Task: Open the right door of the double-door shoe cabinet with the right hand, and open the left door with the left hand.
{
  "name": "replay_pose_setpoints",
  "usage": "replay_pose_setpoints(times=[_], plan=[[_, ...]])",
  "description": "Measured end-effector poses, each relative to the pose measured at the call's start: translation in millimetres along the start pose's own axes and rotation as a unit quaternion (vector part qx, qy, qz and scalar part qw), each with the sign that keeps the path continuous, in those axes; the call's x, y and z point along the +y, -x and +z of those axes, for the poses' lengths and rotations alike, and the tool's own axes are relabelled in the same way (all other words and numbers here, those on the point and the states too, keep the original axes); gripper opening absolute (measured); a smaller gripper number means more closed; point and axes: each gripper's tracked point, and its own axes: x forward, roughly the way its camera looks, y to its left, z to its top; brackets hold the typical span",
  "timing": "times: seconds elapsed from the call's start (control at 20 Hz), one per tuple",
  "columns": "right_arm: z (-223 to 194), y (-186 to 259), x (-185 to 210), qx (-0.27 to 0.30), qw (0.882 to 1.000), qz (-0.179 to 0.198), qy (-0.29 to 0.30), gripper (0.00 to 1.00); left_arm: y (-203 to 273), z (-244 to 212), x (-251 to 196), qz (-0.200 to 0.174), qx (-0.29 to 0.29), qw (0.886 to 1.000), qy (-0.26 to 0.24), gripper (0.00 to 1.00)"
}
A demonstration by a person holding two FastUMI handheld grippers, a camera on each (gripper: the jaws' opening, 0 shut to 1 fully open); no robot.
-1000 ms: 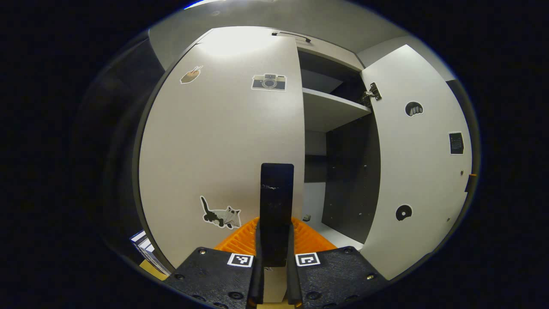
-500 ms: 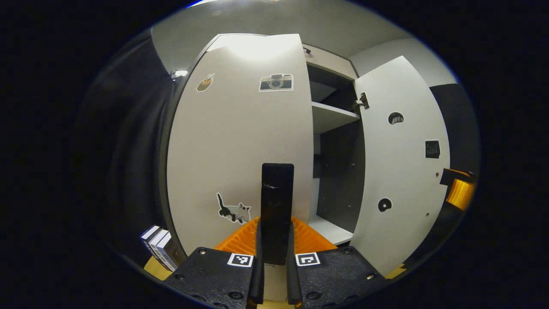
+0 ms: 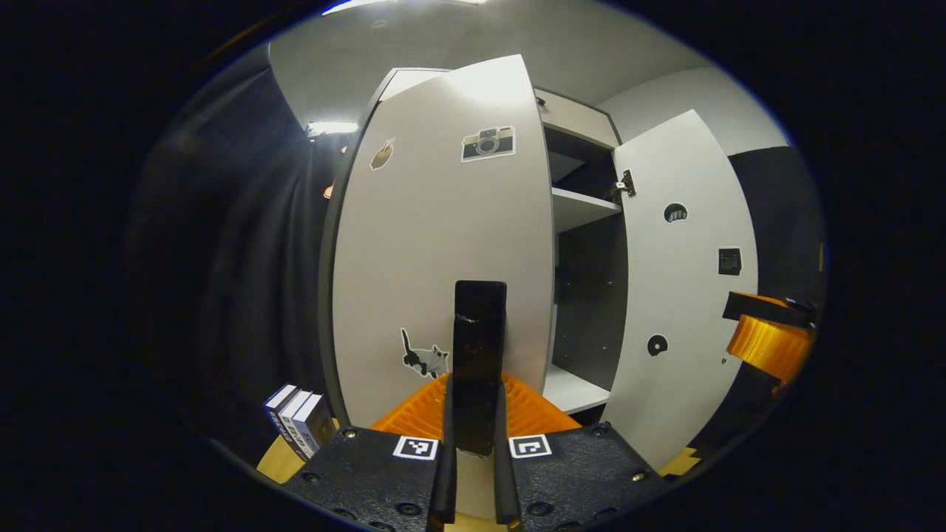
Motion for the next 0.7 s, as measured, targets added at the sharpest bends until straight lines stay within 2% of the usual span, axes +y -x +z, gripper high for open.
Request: replay_pose_setpoints(times=[0.5, 0.7], plan=[[-4, -16, 41, 0.001, 0.998, 0.053, -0.018, 0.98, 8, 2, 13, 0.029, -0.003, 1.000, 0.001, 0.18], [-6, -18, 43, -0.001, 0.998, 0.054, -0.017, 0.98, 10, 4, 20, 0.037, -0.005, 0.999, -0.007, 0.17]])
